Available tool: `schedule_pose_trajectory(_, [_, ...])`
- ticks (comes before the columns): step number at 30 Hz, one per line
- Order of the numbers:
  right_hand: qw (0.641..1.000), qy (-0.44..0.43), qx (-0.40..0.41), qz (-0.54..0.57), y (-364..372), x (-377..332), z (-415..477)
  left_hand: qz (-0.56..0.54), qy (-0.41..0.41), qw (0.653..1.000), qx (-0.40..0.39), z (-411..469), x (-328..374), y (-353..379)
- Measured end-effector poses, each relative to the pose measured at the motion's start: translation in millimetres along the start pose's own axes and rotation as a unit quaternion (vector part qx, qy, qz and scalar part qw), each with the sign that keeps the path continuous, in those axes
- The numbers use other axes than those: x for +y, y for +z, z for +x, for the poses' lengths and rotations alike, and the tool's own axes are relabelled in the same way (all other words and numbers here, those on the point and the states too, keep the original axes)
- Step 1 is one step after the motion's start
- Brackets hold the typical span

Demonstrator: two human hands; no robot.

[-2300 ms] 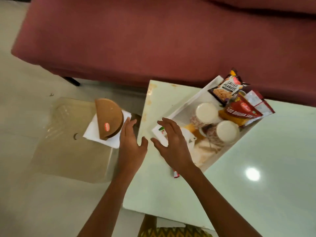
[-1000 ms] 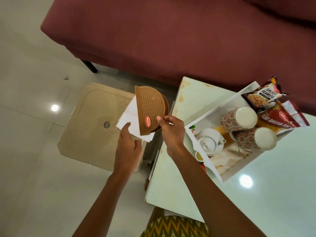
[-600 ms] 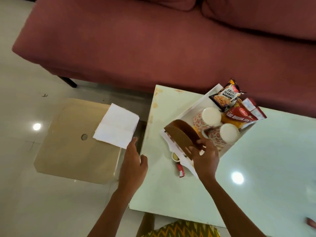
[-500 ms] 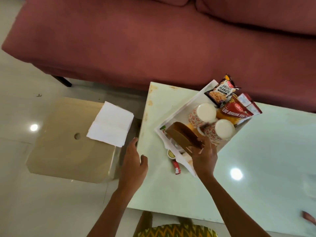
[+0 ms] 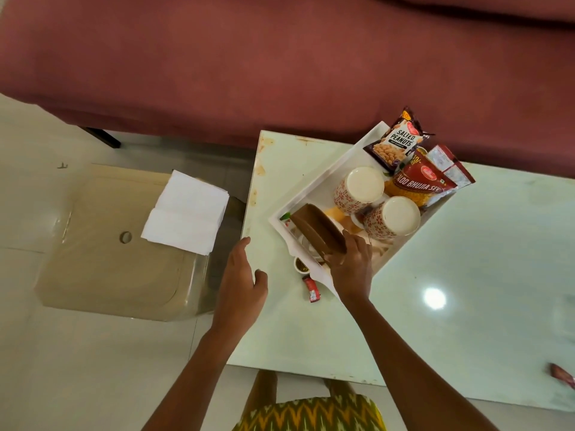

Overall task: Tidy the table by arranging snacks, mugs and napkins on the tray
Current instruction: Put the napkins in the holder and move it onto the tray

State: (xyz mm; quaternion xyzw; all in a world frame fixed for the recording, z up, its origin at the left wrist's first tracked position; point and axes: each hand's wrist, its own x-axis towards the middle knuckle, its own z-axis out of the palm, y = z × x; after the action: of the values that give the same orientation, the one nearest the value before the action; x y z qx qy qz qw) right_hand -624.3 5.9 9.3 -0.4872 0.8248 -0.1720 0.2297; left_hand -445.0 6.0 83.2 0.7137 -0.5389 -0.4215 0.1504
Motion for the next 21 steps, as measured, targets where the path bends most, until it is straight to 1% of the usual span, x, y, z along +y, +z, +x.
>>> schedule_pose_trajectory(3, [0.999, -0.024, 0.021, -0.017, -2.5, -8.9, -4.5, -0.005, -0.008, 1.000, 0.001, 1.2, -0.9, -1.8])
schedule_pose_trajectory(5, [0.996, -0.069, 0.061, -0.019, -2.1, -19.7, -8.4, -0.009, -0.015, 1.000, 0.002, 2.6, -2.9, -3.7])
schedule_pose_trajectory(7, [0.989, -0.115, 0.089, 0.004, 1.9, -38.3, -13.9, -0.018, -0.026, 0.999, 0.003, 4.2, -6.8, -7.6])
schedule_pose_trajectory(9, [0.983, -0.160, 0.085, 0.028, 10.6, -61.1, -20.0, -0.025, -0.033, 0.999, 0.005, 5.4, -11.9, -12.9])
schedule_pose_trajectory(11, [0.982, -0.175, 0.045, 0.055, 21.0, -84.6, -25.3, -0.021, -0.031, 0.999, 0.015, 6.1, -17.6, -18.4])
schedule_pose_trajectory(12, [0.985, -0.158, 0.005, 0.076, 27.4, -96.9, -26.3, -0.016, -0.030, 0.999, 0.024, 7.2, -21.4, -22.4])
schedule_pose_trajectory(14, [0.984, -0.093, -0.104, 0.111, 44.6, -118.8, -24.7, -0.008, -0.035, 0.999, 0.040, 10.5, -29.9, -32.3])
schedule_pose_trajectory(16, [0.971, -0.017, -0.180, 0.154, 64.6, -136.5, -17.9, -0.001, -0.041, 0.998, 0.052, 15.7, -38.9, -42.4])
schedule_pose_trajectory(18, [0.948, 0.065, -0.218, 0.220, 84.8, -152.8, -9.1, 0.004, -0.039, 0.997, 0.065, 21.8, -49.4, -53.9])
schedule_pose_trajectory(21, [0.899, 0.185, -0.265, 0.297, 113.2, -167.7, 5.6, 0.011, -0.034, 0.997, 0.074, 29.6, -63.0, -69.1])
